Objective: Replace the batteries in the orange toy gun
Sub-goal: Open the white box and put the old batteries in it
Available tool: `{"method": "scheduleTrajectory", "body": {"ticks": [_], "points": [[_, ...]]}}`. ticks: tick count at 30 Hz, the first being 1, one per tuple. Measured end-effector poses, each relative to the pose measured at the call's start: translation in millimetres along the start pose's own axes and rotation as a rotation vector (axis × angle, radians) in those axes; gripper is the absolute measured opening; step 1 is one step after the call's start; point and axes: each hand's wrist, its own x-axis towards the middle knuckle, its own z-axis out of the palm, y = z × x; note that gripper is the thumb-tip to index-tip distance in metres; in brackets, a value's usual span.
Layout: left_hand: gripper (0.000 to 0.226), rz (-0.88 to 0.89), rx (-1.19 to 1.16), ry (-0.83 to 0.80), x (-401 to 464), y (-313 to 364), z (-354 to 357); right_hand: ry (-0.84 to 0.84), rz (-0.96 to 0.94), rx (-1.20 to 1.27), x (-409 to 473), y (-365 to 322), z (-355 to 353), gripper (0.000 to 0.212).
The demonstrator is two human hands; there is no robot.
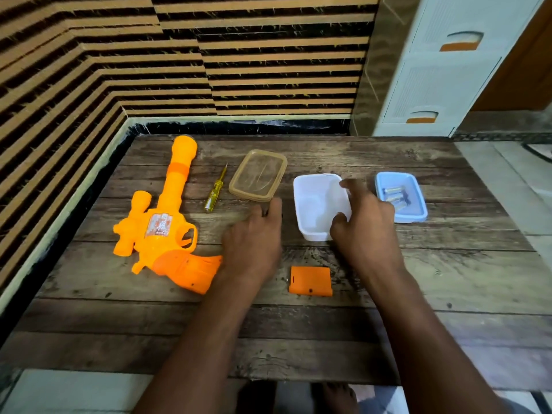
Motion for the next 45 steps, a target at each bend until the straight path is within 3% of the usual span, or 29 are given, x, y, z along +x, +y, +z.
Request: {"method": "scheduleTrajectory", "body": {"ticks": [3, 8, 15, 18, 21, 24, 28, 32, 37, 45], "points": [[0.038, -0.013, -0.063, 0.003, 0.3, -0.2, -1.9, -0.018, 0.024, 0.052, -0.1, -1.2, -1.2, 0.068], [0.028, -0.029, -0.070, 0.007, 2.5, 3.7, -3.7, -0.021, 0.036, 0.068, -0.6, 0.3, -0.5, 0.060], [0.036, -0.057, -0.047, -0.001, 4.0, 4.7, -2.3, -0.028, 0.014, 0.049, 2.1, 1.6, -1.6, 0.056], [0.038, -0.070, -0.171, 0.081, 4.4, 3.2, -14.1, -0.022, 0.008, 0.069, 2.2, 2.2, -2.3, 0.055], [0.038, 0.040, -0.281, 0.209, 2.6, 12.7, -26.8, -0.003, 0.013, 0.096, 2.6, 3.8, -4.3, 0.049], [0.033, 0.130, -0.223, 0.205, 2.7, 30.5, -27.4, 0.006, 0.016, 0.104, 3.5, 5.5, -6.5, 0.042], [0.026, 0.124, -0.090, 0.142, 4.8, 47.1, -23.0, 0.024, 0.003, 0.135, 4.4, 9.6, -7.2, 0.033], [0.014, 0.112, -0.104, 0.129, 5.5, 50.6, -18.8, 0.027, -0.010, 0.142, 5.0, 11.9, -6.9, 0.030], [0.024, 0.149, -0.192, 0.062, 6.9, 45.2, -16.2, 0.033, -0.001, 0.150, 5.3, 13.2, -7.2, 0.034], [0.040, 0.184, -0.228, 0.093, 6.4, 46.3, -11.5, 0.019, -0.014, 0.140, 3.9, 12.3, -8.8, 0.029]]}}
